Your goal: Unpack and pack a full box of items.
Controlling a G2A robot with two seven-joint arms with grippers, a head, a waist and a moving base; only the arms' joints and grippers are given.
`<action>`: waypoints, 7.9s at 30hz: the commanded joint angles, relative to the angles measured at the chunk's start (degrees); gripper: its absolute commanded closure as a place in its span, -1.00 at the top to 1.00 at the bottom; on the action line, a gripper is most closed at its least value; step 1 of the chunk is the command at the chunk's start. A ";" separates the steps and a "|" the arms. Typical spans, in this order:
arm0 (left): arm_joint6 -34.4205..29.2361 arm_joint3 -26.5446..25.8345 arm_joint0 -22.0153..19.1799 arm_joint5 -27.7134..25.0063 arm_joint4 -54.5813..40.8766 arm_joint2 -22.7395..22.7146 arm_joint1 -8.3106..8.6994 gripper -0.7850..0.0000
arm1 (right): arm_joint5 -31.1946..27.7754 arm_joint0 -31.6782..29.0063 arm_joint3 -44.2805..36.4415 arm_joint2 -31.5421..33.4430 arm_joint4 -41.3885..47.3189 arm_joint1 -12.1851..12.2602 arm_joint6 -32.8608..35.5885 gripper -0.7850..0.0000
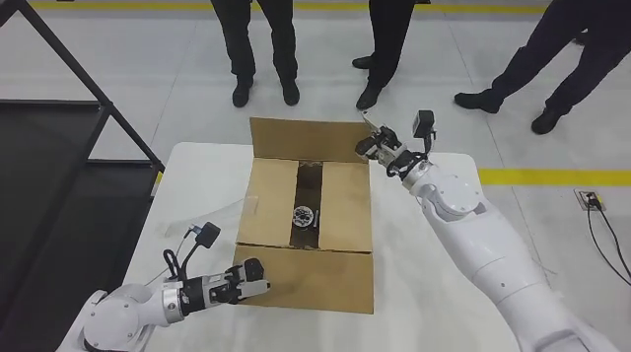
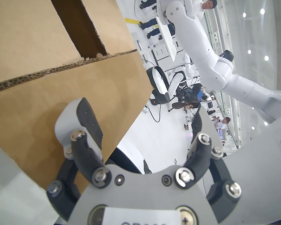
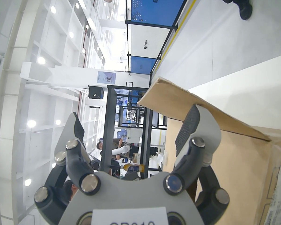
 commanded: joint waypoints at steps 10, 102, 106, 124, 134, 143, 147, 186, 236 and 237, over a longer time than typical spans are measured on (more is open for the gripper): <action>0.65 0.00 0.60 -0.35 -0.48 0.12 0.38 1.00 | -0.59 6.08 12.56 -4.46 -3.32 -5.32 -4.67 1.00; 33.57 5.95 0.43 5.57 8.48 3.04 -0.67 1.00 | -9.97 2.94 9.47 3.32 -14.74 -8.56 28.12 1.00; 32.75 5.65 0.60 4.59 8.63 3.41 -0.77 1.00 | -9.00 3.11 9.45 3.53 -15.12 -8.47 27.76 1.00; 32.13 2.41 3.78 2.42 9.77 2.40 -0.83 1.00 | -0.26 2.36 5.38 -0.48 -25.07 -9.10 26.30 1.00; 33.34 1.00 6.89 2.24 4.64 -1.56 -0.69 1.00 | -1.96 3.54 11.36 -2.81 -21.26 -12.15 27.92 1.00; 32.93 -0.01 8.89 2.39 3.23 -3.29 -0.67 1.00 | -4.12 5.60 17.90 -4.88 -20.57 -15.18 27.40 1.00; 32.53 -0.29 9.21 2.53 3.13 -3.61 -0.69 1.00 | -5.89 6.16 19.98 -4.56 -18.92 -16.07 27.88 1.00; 49.97 -13.01 11.01 15.13 49.53 2.41 -2.38 1.00 | -13.12 11.21 19.56 -1.82 -13.27 -20.52 32.64 1.00; 56.03 -5.80 13.33 24.19 41.47 -7.03 -4.94 1.00 | -22.68 12.19 21.93 5.09 -22.34 -15.24 33.62 1.00; 55.24 -5.27 13.12 24.33 41.59 -6.94 -4.95 1.00 | -22.69 11.65 21.46 5.80 -22.67 -14.53 33.20 1.00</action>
